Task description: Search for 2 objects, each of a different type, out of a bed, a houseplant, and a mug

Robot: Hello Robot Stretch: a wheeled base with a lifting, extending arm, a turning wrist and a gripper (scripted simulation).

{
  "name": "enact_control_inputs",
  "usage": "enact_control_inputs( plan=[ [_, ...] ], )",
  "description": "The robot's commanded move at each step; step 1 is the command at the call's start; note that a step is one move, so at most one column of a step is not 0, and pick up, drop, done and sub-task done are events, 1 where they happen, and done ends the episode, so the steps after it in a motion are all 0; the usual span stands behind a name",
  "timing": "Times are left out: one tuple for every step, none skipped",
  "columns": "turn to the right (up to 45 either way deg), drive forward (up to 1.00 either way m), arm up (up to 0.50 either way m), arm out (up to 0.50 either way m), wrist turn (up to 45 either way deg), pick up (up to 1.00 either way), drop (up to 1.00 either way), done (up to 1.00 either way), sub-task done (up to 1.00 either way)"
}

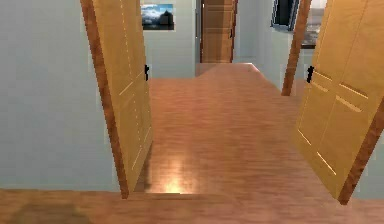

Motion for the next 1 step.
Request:
enact_control_inputs(
  plan=[
    [0.0,0.1,0.0,0.0,0.0,0.0,0.0,0.0,0.0]
  ],
)
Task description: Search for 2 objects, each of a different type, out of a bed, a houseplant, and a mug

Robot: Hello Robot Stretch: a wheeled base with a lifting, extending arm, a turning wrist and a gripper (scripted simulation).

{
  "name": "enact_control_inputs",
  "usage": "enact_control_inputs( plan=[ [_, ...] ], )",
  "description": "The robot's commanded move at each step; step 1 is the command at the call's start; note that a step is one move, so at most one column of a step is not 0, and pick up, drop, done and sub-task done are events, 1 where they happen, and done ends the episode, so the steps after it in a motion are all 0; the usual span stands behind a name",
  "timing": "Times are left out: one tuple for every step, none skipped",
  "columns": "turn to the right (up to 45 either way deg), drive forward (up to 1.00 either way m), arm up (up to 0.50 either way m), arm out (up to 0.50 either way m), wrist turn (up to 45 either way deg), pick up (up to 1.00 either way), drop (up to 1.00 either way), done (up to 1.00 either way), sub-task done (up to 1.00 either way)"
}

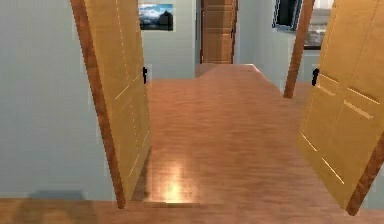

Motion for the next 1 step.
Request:
enact_control_inputs(
  plan=[
    [-45.0,0.0,0.0,0.0,0.0,0.0,0.0,0.0,0.0]
  ],
)
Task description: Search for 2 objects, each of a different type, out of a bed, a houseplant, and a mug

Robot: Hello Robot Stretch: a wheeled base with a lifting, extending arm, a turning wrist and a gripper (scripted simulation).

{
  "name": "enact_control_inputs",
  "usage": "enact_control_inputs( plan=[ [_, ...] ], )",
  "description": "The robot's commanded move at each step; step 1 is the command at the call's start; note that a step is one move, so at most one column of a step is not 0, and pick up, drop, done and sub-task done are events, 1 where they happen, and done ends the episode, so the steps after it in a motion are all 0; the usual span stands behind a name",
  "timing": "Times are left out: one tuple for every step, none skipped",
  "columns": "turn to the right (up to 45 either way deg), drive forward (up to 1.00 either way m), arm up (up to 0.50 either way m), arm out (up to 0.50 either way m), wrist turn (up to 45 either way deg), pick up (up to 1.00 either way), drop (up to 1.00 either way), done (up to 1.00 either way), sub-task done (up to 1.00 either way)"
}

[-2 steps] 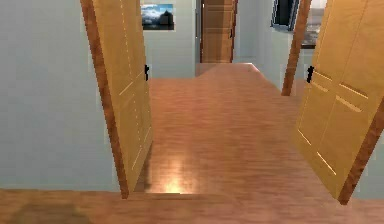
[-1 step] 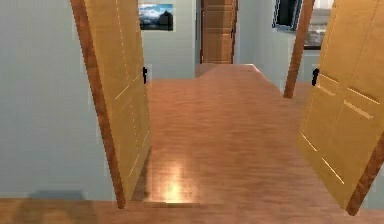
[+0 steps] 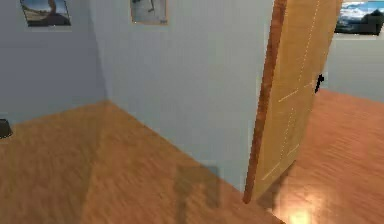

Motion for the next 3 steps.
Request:
enact_control_inputs(
  plan=[
    [-42.0,0.0,0.0,0.0,0.0,0.0,0.0,0.0,0.0],
    [0.0,1.0,0.0,0.0,0.0,0.0,0.0,0.0,0.0],
    [0.0,1.0,0.0,0.0,0.0,0.0,0.0,0.0,0.0]
  ],
)
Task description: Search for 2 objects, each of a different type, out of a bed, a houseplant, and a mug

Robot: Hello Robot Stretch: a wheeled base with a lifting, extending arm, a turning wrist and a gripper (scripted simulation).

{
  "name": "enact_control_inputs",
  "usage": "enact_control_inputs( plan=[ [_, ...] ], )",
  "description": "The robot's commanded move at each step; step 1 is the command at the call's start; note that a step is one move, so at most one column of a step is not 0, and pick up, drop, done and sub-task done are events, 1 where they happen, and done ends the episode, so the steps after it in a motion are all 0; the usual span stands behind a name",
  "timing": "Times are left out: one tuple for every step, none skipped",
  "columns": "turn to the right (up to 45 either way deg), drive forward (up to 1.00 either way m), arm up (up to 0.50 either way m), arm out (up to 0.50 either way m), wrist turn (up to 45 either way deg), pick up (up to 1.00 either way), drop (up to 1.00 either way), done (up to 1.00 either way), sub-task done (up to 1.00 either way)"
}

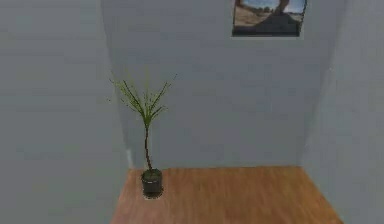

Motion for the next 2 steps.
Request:
enact_control_inputs(
  plan=[
    [-6.0,0.0,0.0,0.0,0.0,0.0,0.0,0.0,0.0],
    [0.0,0.45,0.0,0.0,0.0,0.0,0.0,0.0,0.0]
  ],
)
